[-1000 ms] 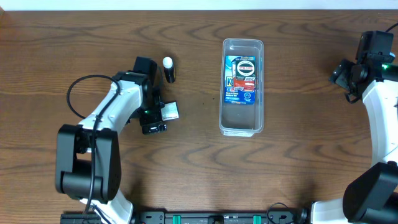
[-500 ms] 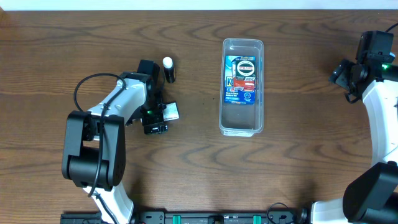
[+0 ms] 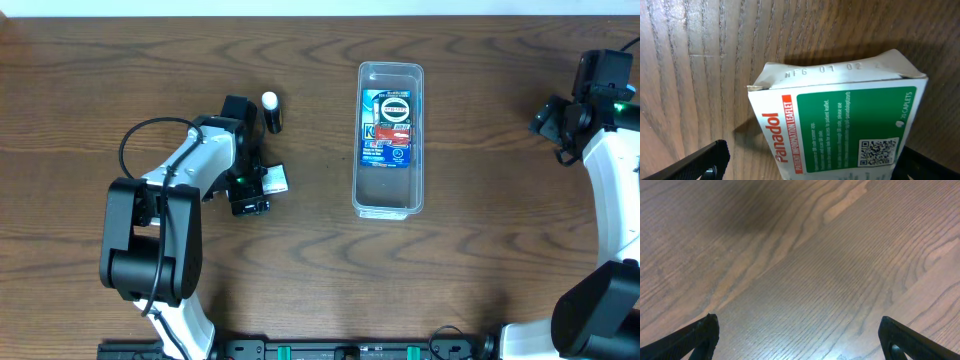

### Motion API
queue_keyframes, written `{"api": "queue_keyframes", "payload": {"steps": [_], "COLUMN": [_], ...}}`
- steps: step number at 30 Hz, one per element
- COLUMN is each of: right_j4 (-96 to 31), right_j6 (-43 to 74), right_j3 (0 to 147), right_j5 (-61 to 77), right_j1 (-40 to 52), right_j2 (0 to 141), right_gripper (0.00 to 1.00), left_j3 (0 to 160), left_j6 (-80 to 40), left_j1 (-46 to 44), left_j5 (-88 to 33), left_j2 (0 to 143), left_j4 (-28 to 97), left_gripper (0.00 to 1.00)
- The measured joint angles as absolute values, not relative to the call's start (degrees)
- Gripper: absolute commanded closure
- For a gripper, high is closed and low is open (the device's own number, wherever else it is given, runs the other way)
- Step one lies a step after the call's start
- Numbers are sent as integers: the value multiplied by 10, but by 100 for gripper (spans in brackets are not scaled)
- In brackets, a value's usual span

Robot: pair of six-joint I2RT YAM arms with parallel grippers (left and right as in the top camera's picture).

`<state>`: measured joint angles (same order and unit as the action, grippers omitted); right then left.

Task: Pack container
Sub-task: 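Lower the left gripper onto the Panadol box and grasp it, then lift the Panadol box with the left gripper over the container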

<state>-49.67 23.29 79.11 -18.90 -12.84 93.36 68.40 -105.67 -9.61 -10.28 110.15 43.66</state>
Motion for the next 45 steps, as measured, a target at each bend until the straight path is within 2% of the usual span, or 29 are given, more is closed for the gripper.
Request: {"api": "queue_keyframes", "payload": {"steps": [3,5,6,18,21,23,30,36,45], "right_j4": [-497,-497,-497,-497,-497,-497,-497,-497,-497], "right_j6": [233,233,233,233,233,233,233,233,233], "right_j3": [791,791,791,791,791,791,791,791,791], "right_j5": [-189,-189,-189,-189,-189,-189,-189,-189,-189], "right_j1": [-128,-128,-128,-128,-128,-129,-128,-128,-128], "right_j2": [934,934,934,934,934,934,934,934,934], "right_gripper": [1,1,1,1,1,1,1,1,1], "left_j3": [684,684,684,684,684,684,684,684,684], "left_j6": [-1056,-1052,-1050,-1047,-1045,-1039,-1034,-1029,-1013], "left_j1": [-96,-96,-96,-96,-96,-96,-96,-96,-96], "left_j5": [-103,-103,-103,-103,-103,-103,-103,-103,-103], "left_j2": [1101,1101,1101,1102,1102,1103,1103,1103,1104], "left_j4": [437,437,437,438,438,439,441,441,441], "left_gripper": [3,16,18,20,34,38,40,49,49]}}
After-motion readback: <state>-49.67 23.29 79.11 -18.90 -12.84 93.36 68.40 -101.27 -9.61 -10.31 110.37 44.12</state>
